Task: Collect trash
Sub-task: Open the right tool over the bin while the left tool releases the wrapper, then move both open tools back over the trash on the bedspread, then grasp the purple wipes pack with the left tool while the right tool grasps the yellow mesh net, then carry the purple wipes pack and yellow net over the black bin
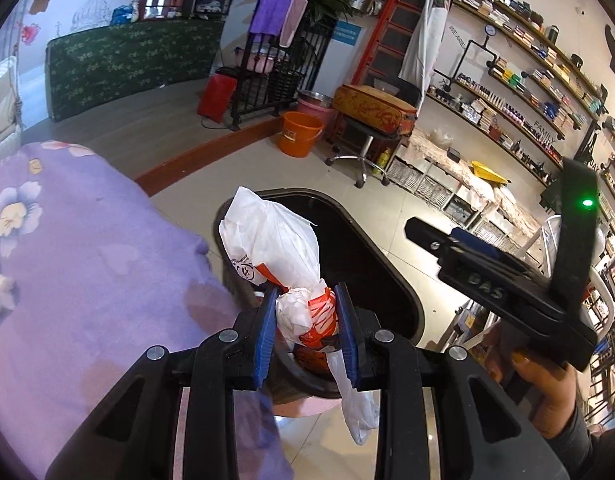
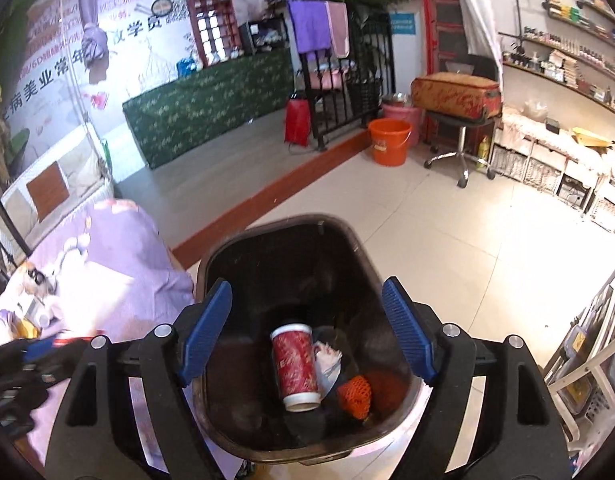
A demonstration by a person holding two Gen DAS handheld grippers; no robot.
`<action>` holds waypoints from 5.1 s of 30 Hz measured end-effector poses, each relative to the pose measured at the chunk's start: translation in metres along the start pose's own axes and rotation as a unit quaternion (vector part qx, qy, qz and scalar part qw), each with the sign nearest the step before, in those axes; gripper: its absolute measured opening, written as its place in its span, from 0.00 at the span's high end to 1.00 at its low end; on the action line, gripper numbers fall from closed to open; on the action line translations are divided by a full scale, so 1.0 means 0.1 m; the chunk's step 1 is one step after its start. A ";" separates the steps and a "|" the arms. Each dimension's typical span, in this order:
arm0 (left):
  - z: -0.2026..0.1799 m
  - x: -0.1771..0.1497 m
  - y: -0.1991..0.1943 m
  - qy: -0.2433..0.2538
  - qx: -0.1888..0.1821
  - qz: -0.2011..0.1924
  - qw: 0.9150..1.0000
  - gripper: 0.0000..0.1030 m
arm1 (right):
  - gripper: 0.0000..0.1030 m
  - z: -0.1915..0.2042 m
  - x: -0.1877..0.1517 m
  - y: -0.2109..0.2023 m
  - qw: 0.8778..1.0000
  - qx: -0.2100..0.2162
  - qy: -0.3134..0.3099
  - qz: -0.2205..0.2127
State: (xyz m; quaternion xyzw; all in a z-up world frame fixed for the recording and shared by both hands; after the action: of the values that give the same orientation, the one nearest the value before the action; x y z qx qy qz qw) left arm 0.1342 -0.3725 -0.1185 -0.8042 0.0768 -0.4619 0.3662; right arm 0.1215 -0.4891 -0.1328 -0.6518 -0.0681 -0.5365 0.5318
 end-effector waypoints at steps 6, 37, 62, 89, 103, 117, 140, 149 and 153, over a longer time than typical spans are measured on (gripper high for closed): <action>-0.13 0.04 0.36 0.001 -0.010 0.023 1.000 0.73 | 0.24 -0.25 0.17 -0.17 0.999 -0.017 0.012 -0.024; -0.18 0.00 0.43 0.043 0.025 0.037 0.998 0.08 | 0.21 -0.60 0.30 -0.25 0.998 -0.049 0.032 -0.033; 2.40 -0.82 -1.80 -0.185 0.339 -0.081 0.919 0.07 | 0.20 1.71 -0.62 0.11 0.974 0.173 -0.111 0.091; 3.18 -0.91 -2.19 -0.247 0.385 -0.086 0.885 0.69 | 0.19 2.56 -1.04 -0.07 0.945 0.236 -0.188 0.125; 2.93 -1.11 -2.74 -0.256 0.397 -0.142 0.870 0.90 | 0.19 3.60 -1.44 -0.35 0.884 0.341 -0.279 0.156; 2.79 -1.25 -3.07 -0.257 0.399 -0.187 0.860 0.93 | 0.20 4.70 -1.85 -0.45 0.833 0.368 -0.378 0.166; 2.71 -1.27 -3.05 -0.245 0.380 -0.195 0.870 0.93 | 0.85 4.90 -1.91 -0.18 0.840 0.321 -0.405 0.167; 2.52 -1.11 -2.97 -0.216 0.365 -0.203 0.882 0.93 | 0.85 4.51 -1.70 -0.57 0.853 0.346 -0.369 0.131; 2.38 -1.03 -2.91 -0.204 0.353 -0.207 0.889 0.93 | 0.85 4.24 -1.54 -0.71 0.864 0.352 -0.342 0.116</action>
State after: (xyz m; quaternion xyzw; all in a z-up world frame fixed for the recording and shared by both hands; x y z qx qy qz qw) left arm 0.2047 0.0077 -0.0699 -0.6963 -0.3359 -0.3498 0.5291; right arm 0.2770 -0.0598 -0.1477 -0.5673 -0.3536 -0.1546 0.7274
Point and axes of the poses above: each gripper's, at about its wrist camera, not at the fingertips, and y roughly the way its jaws point, z to its left, x to its top, the point moved 10 cm from there along y, roughly the way its jaws point, and after that the axes turned 2 degrees about -x, right-handed, at the moved point
